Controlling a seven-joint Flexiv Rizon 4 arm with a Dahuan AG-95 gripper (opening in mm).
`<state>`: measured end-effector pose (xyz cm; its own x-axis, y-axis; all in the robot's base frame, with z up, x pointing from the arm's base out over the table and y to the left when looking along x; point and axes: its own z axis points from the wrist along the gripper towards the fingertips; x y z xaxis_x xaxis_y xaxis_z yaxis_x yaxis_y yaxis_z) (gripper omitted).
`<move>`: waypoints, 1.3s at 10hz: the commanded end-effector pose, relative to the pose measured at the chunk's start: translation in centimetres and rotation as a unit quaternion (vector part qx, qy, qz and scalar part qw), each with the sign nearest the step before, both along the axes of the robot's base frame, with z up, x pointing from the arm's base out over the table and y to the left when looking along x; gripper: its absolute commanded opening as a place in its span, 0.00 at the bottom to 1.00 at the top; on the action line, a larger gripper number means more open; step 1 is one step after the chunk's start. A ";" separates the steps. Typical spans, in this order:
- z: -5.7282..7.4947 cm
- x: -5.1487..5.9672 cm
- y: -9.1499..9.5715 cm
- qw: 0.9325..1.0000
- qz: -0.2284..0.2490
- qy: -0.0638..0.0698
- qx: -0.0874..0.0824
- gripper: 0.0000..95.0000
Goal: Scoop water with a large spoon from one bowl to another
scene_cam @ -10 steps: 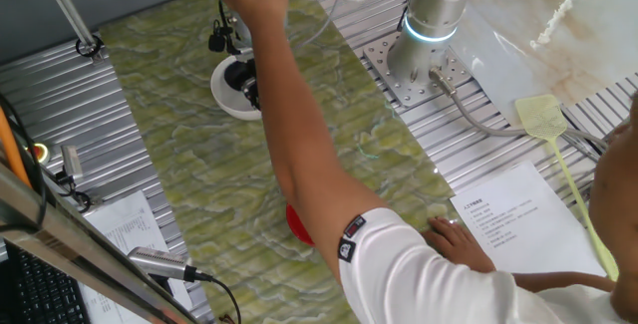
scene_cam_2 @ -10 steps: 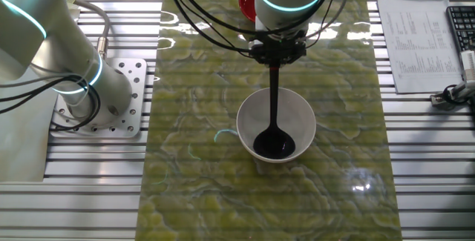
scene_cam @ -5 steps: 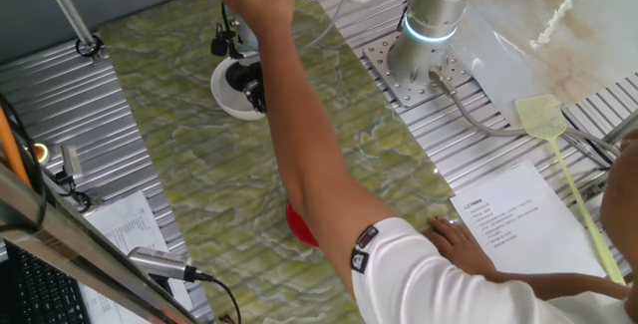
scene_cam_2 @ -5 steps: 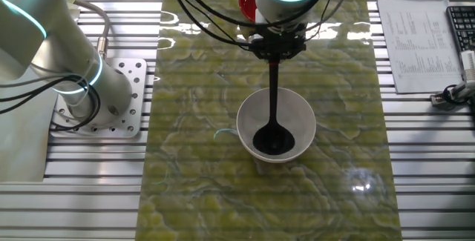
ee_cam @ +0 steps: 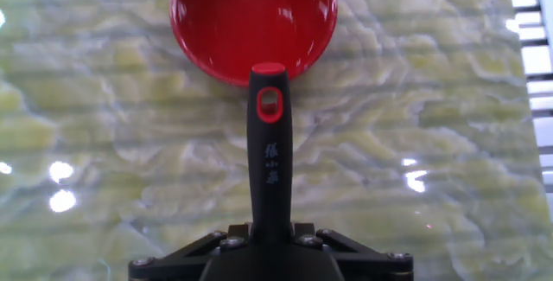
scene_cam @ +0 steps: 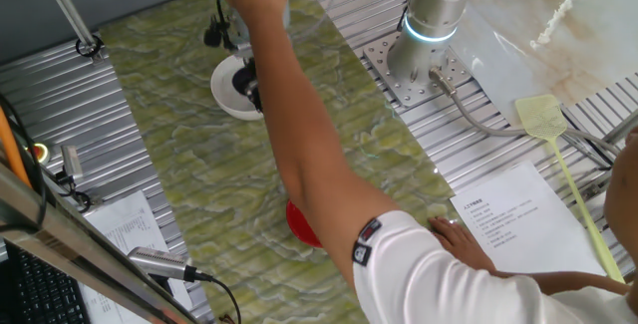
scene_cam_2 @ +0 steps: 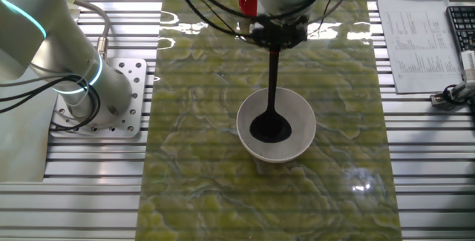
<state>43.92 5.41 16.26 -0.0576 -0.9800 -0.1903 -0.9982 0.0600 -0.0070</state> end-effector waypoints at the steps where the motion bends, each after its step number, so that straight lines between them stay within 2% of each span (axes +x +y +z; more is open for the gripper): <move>1: 3.2 -0.2 -1.0 1.000 0.006 0.000 0.000 0.00; 6: 3.3 -0.2 -1.2 1.000 0.005 -0.006 0.002 0.00; 10: 3.1 -0.1 -1.1 1.000 0.004 -0.006 -0.001 0.00; 13: 3.2 0.0 -1.0 1.000 0.002 -0.009 0.008 0.00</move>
<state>44.26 4.43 19.29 -0.0491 -0.9770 -0.2074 -0.9983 0.0544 -0.0202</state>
